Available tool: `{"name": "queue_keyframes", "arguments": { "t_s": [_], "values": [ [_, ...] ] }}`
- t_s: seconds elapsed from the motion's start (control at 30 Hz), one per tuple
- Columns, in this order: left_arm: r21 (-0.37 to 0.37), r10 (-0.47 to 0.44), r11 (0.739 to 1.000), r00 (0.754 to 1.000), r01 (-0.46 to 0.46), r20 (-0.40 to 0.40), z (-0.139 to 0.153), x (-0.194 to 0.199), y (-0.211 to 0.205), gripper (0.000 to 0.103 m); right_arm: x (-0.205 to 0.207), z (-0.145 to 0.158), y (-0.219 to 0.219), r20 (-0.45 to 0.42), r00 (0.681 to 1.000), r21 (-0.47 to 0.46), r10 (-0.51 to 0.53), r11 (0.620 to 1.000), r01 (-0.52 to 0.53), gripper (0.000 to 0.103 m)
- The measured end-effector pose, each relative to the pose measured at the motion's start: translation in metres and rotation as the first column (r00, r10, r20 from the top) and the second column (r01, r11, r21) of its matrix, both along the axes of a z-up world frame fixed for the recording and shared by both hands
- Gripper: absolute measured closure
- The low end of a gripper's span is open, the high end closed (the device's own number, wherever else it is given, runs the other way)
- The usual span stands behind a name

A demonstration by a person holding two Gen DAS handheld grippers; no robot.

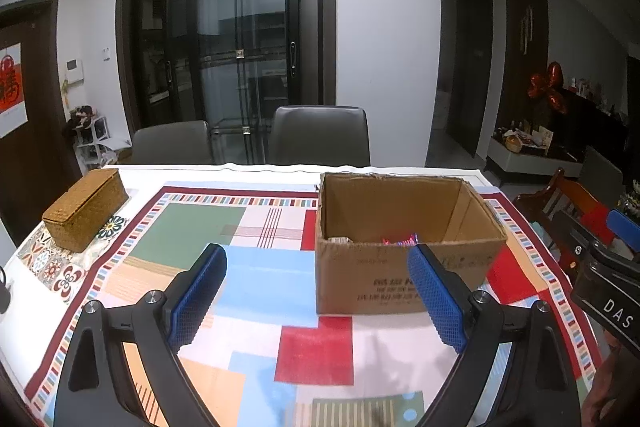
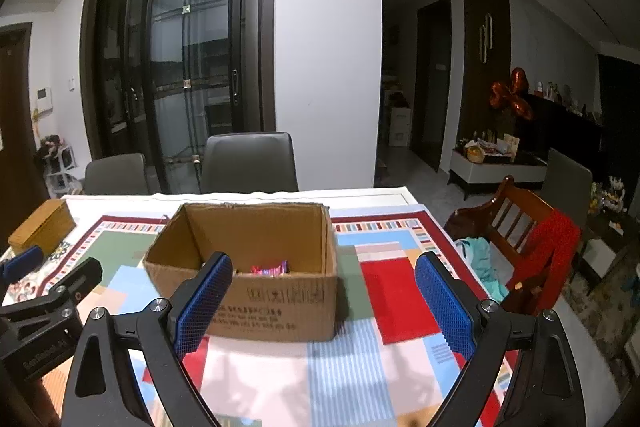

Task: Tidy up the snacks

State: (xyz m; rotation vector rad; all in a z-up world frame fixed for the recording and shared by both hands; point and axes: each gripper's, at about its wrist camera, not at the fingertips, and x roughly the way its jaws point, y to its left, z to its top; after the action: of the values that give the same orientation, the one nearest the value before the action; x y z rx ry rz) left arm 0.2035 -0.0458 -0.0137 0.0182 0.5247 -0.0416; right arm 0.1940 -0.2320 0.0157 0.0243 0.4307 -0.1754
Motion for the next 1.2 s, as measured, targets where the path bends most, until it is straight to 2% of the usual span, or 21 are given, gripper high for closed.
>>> {"name": "queue_keyframes", "arguments": {
  "t_s": [0.37,0.67,0.83,0.97,1.2],
  "values": [
    [0.007,-0.001,1.000,1.000,0.001,0.017,-0.009,-0.053,0.007,0.006,-0.055,-0.014,0.006,-0.001,1.000,0.020,0.005,1.000,-0.005,0.009],
    [0.003,-0.025,1.000,1.000,0.025,0.002,-0.023,-0.088,0.010,0.006,-0.095,-0.030,0.006,-0.014,0.999,0.026,-0.032,0.999,0.033,0.009],
    [0.017,-0.035,0.999,0.999,0.035,0.009,-0.026,-0.100,0.009,0.006,-0.113,-0.028,0.007,0.014,0.999,0.023,-0.036,0.999,0.035,0.009],
    [-0.013,-0.025,1.000,1.000,0.025,0.014,-0.025,-0.108,0.014,0.005,-0.127,-0.026,0.009,0.032,0.999,0.029,-0.028,0.999,0.027,0.009],
    [-0.032,-0.017,0.999,1.000,0.017,0.012,-0.024,-0.128,0.018,0.004,-0.143,-0.027,0.010,0.008,1.000,0.048,-0.009,0.999,0.009,0.009]
  ]
}}
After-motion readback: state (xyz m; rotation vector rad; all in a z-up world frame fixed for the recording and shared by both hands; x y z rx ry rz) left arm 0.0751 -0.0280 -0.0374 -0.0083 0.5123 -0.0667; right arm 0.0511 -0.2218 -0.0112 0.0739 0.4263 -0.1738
